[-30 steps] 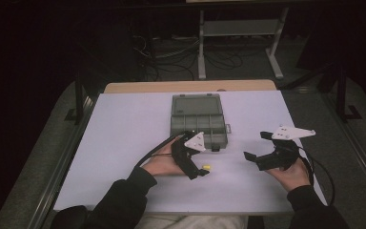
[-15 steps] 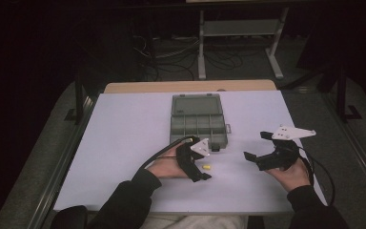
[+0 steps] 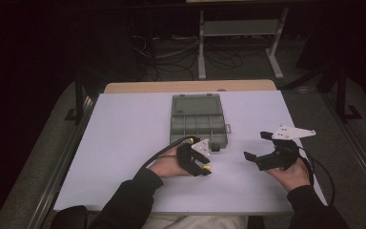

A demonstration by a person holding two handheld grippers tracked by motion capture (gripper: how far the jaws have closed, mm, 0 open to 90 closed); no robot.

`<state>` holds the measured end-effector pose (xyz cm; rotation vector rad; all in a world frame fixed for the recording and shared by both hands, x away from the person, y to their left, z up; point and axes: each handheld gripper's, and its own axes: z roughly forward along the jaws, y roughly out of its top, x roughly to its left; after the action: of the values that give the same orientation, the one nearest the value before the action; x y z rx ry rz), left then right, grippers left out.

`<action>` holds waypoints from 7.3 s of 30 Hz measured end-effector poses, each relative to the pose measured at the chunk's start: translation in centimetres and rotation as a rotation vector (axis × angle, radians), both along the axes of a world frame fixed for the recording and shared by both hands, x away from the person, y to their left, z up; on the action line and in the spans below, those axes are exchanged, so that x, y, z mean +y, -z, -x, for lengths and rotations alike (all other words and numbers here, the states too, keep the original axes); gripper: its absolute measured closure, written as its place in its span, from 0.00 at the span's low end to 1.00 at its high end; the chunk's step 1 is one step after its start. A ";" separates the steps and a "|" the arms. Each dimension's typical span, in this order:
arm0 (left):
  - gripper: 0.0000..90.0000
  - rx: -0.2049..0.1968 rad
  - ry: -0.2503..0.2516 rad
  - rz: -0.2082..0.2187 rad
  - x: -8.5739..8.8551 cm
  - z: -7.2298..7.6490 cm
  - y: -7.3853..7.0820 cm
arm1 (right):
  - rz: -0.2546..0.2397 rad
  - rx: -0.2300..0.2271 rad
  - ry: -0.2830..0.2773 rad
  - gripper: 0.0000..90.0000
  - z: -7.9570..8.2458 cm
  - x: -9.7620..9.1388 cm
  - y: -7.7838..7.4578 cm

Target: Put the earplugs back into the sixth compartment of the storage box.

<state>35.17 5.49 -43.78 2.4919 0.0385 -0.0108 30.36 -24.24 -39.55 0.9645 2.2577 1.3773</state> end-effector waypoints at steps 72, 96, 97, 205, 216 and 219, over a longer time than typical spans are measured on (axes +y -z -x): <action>0.92 -0.018 -0.187 -0.010 3.5 -7.7 -6.2 | -0.001 -0.006 -0.003 0.00 0.1 0.1 -0.1; 0.91 0.011 -0.243 -0.065 3.6 -8.9 -2.8 | 0.003 0.000 -0.009 0.00 0.0 0.1 0.0; 0.91 0.012 -0.243 -0.066 3.6 -8.9 -2.9 | 0.003 0.000 -0.009 0.00 0.0 0.1 0.0; 0.00 -0.230 -0.692 0.461 23.1 2.4 -6.7 | 0.006 -0.019 0.018 0.00 0.3 0.0 -0.2; 0.00 -0.256 -0.768 0.539 25.5 4.2 -6.2 | -0.018 -0.035 0.030 0.00 1.0 -0.4 0.0; 0.00 -0.259 -0.776 0.539 26.0 4.6 -6.0 | -0.028 -0.040 0.042 0.00 1.2 -0.6 0.1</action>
<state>30.59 31.48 -37.82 1.7867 0.7765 0.5479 29.19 -24.83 -39.65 0.9789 2.1829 1.4008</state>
